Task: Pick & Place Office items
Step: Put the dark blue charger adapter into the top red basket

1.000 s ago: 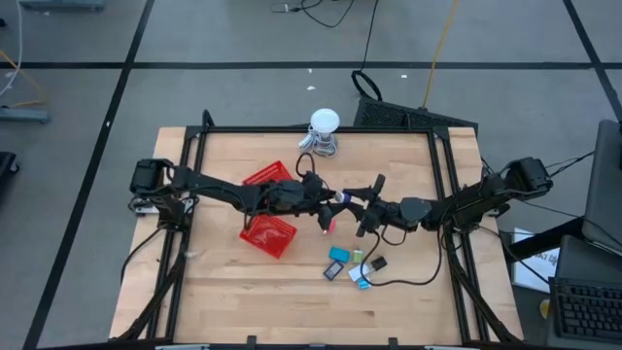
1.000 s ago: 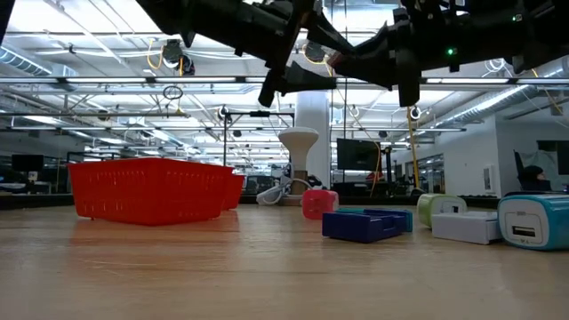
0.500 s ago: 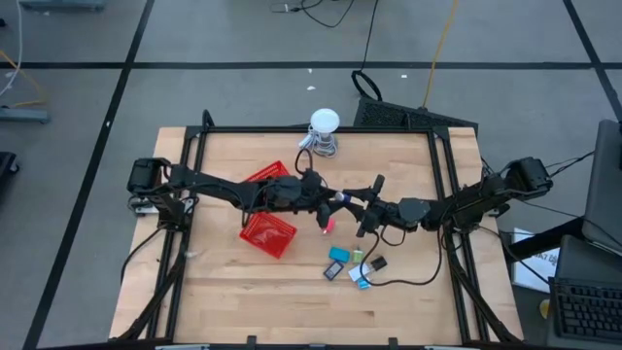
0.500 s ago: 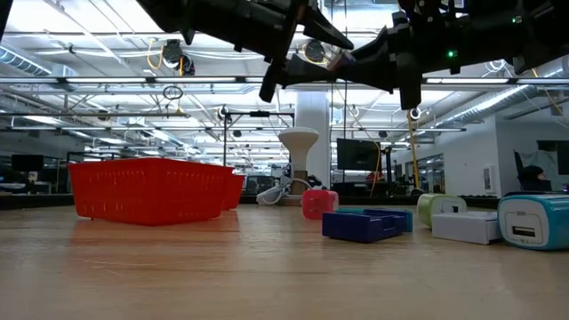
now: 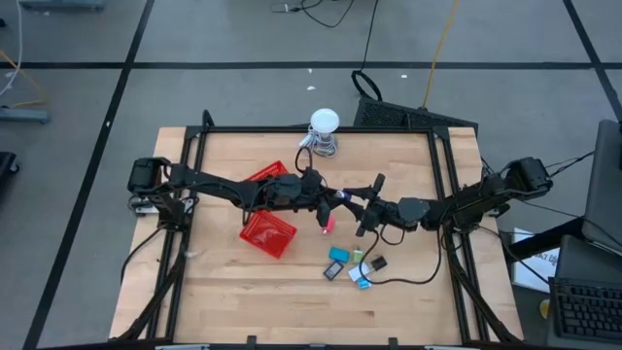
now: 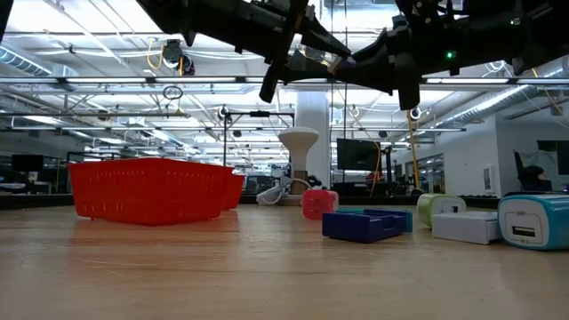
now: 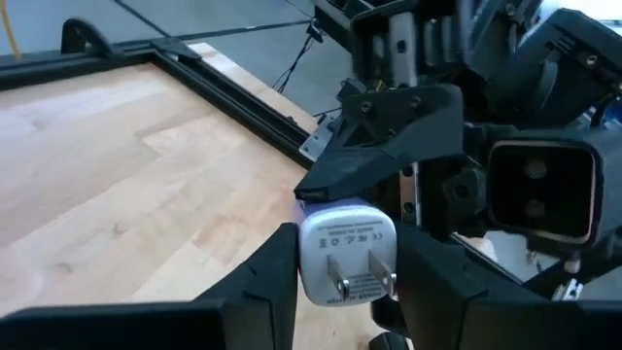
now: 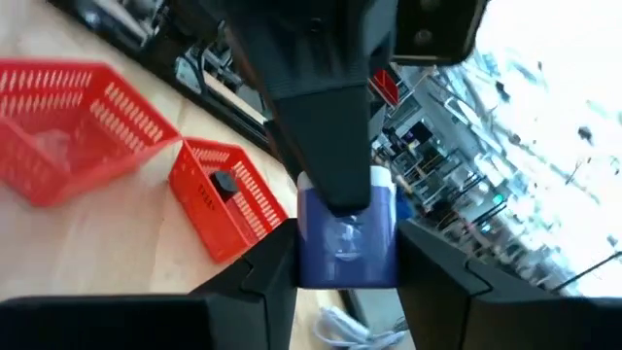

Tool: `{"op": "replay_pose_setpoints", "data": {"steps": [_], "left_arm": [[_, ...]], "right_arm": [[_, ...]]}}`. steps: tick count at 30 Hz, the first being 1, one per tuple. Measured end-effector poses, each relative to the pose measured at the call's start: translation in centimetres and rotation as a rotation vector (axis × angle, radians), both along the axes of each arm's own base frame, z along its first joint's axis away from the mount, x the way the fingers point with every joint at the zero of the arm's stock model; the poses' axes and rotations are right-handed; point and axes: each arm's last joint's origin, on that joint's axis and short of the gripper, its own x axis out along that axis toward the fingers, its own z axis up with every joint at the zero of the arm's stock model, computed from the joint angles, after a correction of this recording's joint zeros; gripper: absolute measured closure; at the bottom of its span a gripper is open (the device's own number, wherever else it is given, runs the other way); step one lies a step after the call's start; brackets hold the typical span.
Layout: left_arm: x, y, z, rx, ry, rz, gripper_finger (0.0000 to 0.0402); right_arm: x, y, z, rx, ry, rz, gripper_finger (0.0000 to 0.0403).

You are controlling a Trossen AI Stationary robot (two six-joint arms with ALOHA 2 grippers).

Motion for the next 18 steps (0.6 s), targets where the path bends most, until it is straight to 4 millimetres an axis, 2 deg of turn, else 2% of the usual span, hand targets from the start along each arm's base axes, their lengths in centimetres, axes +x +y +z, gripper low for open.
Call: {"op": "replay_pose_setpoints", "data": {"steps": [3, 7, 14, 18], "left_arm": [[-0.4, 0.5, 0.6, 0.099, 0.015, -0.025, 0.0268], [-2.3, 1.3, 3.0, 0.192, 0.052, 0.021, 0.0268], [-8.4, 2.0, 6.4, 0.287, 0.310, 0.181, 0.0268], [-12.5, 3.4, 6.4, 0.201, 0.524, 0.301, 0.0268]], "right_arm": [[0.0, 0.0, 0.1, 0.155, -0.078, -0.012, 0.0235], [-0.4, -0.3, 1.0, 0.306, -0.164, -0.014, 0.0199], [-2.0, -0.7, 2.4, 0.420, -0.172, -0.017, 0.0179], [-3.0, -1.1, 3.1, 0.504, -0.169, 0.017, 0.0185]]}}
